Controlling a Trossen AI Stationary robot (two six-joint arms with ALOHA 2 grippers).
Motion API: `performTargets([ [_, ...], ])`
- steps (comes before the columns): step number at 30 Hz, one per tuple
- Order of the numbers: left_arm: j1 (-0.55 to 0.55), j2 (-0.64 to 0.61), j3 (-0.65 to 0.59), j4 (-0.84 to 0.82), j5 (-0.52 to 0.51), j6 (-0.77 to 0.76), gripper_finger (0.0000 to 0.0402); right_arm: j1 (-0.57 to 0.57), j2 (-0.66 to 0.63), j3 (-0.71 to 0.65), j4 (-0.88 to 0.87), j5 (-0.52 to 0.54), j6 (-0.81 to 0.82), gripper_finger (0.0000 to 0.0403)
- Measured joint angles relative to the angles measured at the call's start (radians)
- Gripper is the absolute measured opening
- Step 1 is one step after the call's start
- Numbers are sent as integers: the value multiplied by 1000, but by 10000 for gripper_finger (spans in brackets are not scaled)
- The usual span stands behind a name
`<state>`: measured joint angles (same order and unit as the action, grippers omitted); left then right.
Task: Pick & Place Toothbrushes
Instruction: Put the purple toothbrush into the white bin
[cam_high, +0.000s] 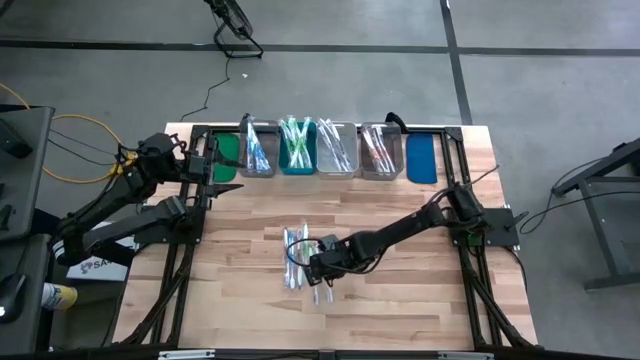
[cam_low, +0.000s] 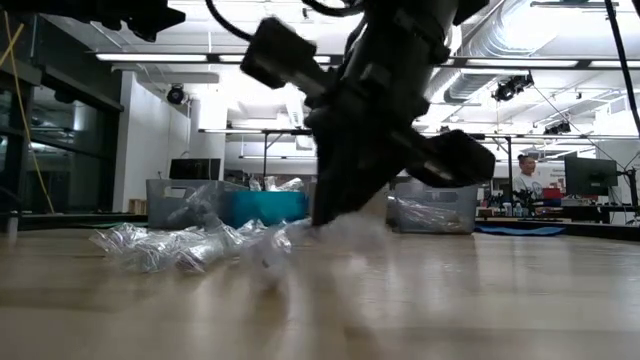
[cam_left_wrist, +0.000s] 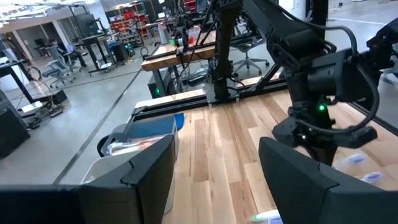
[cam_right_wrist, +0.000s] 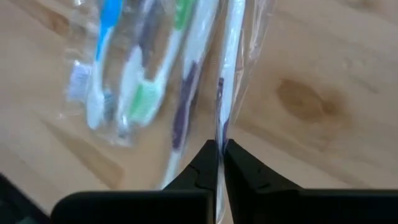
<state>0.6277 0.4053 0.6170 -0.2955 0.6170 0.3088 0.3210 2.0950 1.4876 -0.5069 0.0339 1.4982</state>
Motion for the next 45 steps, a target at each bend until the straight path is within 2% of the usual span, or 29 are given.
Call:
performTargets([
  [8, 0, 0, 0, 1, 0, 0, 228, -7, -105, 0, -181, 20, -7, 5],
  [18, 0, 2, 0, 6, -19, 2, 228, -77, -261, 0, -325, 163, -104, 4],
  [23, 0, 3, 0, 6, -53, 4, 228, -145, -314, 0, -328, 206, -209, 4],
  [32, 0, 4, 1, 6, -80, 4, 228, -300, -350, 0, -304, 199, -426, 4],
  [45, 0, 5, 1, 0, -112, 12, 228, -571, -365, 0, -182, 114, -695, 4],
])
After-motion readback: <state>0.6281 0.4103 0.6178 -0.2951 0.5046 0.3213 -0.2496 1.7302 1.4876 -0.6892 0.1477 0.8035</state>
